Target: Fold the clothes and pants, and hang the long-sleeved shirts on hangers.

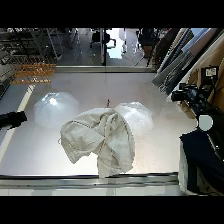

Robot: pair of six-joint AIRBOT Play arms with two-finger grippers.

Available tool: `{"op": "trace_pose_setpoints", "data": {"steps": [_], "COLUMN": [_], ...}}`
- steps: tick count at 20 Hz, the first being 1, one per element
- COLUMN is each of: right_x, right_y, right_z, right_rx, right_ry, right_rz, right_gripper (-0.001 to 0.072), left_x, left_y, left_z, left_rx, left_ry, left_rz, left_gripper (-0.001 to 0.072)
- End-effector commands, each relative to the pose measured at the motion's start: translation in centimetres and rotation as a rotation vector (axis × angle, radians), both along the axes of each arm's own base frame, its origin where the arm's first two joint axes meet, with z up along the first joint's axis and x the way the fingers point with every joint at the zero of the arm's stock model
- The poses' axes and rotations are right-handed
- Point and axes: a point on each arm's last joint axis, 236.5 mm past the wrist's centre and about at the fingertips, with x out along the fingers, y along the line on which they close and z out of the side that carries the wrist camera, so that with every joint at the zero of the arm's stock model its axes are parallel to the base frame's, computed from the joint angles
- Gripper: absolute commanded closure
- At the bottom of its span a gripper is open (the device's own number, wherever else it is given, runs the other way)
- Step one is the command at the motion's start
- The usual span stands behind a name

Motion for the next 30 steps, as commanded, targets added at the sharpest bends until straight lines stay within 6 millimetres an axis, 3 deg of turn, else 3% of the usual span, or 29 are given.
{"op": "trace_pose_setpoints", "data": {"steps": [1, 9, 15, 19, 23, 24, 25, 26, 28, 29, 30], "right_x": [0.0, 0.0, 0.0, 0.1, 0.1, 0.1, 0.1, -0.2, -1.4, -2.3, -3.8], "right_y": [0.0, 0.0, 0.0, 0.7, 0.6, 0.6, 0.7, 1.2, 2.8, 3.9, 5.4], "right_z": [0.0, 0.0, 0.0, 0.5, 1.8, 1.9, 1.9, 1.1, -1.8, -3.8, -6.4], "right_rx": [0.0, 0.0, 0.0, 0.195, 0.241, 0.242, 0.251, 0.264, 0.28, 0.303, 0.328], "right_ry": [0.001, 0.001, 0.001, -0.025, -0.075, -0.079, -0.076, -0.033, 0.113, 0.213, 0.347], "right_rz": [0.001, 0.001, 0.001, -0.009, -0.018, -0.018, -0.017, -0.003, 0.043, 0.075, 0.117], "right_gripper": [0.0684, 0.0684, 0.0683, 0.0683, 0.0683, 0.0683, 0.0683, 0.068, 0.0586, 0.056, 0.0416], "left_x": [0.0, 0.0, 2.4, 3.1, 3.7, 3.7, 3.7, 3.2, 0.8, -1.1, -3.1], "left_y": [0.0, 0.0, 0.9, 0.6, -0.5, -1.1, -1.6, -2.6, -6.0, -8.3, -10.6], "left_z": [0.0, 0.1, 2.7, 3.6, 4.4, 4.3, 4.3, 3.6, 0.7, -1.4, -3.4], "left_rx": [0.001, 0.0, 0.033, 0.01, -0.063, -0.095, -0.103, -0.08, -0.04, -0.039, -0.056], "left_ry": [-0.001, -0.002, -0.153, -0.204, -0.245, -0.242, -0.24, -0.204, -0.049, 0.053, 0.144], "left_rz": [0.001, 0.001, 0.022, 0.025, 0.024, 0.019, 0.003, -0.061, -0.25, -0.354, -0.444], "left_gripper": [0.0694, 0.0695, 0.0694, 0.0694, 0.0692, 0.0602, 0.032, -0.0013, 0.007, 0.0216, 0.0243]}}
